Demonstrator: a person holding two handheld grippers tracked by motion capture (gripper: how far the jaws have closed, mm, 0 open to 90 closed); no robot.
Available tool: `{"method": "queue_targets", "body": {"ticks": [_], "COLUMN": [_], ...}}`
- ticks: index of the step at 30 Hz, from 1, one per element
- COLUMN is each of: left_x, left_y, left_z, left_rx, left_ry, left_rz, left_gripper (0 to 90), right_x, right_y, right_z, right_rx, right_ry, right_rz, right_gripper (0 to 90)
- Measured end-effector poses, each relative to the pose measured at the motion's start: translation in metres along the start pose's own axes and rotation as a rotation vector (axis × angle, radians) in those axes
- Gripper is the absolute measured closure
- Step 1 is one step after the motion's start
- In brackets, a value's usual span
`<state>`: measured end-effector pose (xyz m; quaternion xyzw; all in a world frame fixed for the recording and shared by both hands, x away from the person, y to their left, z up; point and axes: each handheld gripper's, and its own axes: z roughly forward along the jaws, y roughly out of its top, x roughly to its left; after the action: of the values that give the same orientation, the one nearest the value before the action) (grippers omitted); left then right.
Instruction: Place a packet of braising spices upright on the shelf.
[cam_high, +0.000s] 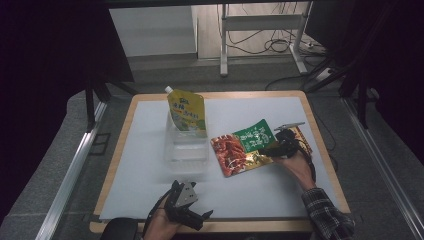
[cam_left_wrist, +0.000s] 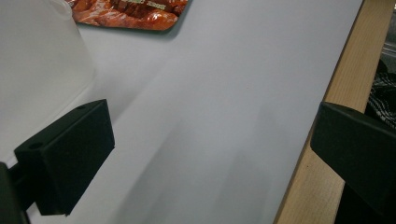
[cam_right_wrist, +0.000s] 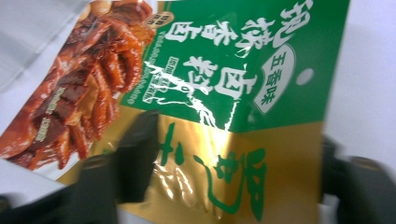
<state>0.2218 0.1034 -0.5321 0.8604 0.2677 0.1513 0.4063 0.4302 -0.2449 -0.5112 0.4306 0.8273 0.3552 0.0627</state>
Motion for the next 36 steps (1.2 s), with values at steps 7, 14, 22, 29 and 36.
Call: {"method": "queue_targets", "body": {"ticks": [7, 14, 22, 29, 36], "left_x": [-0.001, -0.001, 0.0, -0.001, 0.001], "left_y": [0.0, 0.0, 0.0, 0.0, 0.0], "left_z": [0.001, 0.001, 0.0, 0.0, -0.002], "left_rx": [0.006, 0.004, 0.001, -0.001, -0.009], "left_ry": [-0.001, 0.001, 0.004, 0.011, 0.018], "left_rz": [0.007, 0.006, 0.005, 0.007, 0.004], "left_gripper": [0.0, 0.0, 0.0, 0.0, 0.0], "right_x": [0.005, 0.005, 0.01, 0.015, 0.019], "right_y": [0.002, 0.004, 0.006, 0.01, 0.015], "right_z": [-0.003, -0.005, -0.01, -0.021, -0.03], "right_rx": [-0.009, -0.002, -0.01, -0.06, -0.099], "right_ry": [-0.067, -0.084, -0.093, -0.082, -0.057], "right_rz": [-0.082, -0.07, -0.104, -0.097, -0.118], "right_gripper": [77.3, 84.9, 88.2, 88.8, 88.8]}}
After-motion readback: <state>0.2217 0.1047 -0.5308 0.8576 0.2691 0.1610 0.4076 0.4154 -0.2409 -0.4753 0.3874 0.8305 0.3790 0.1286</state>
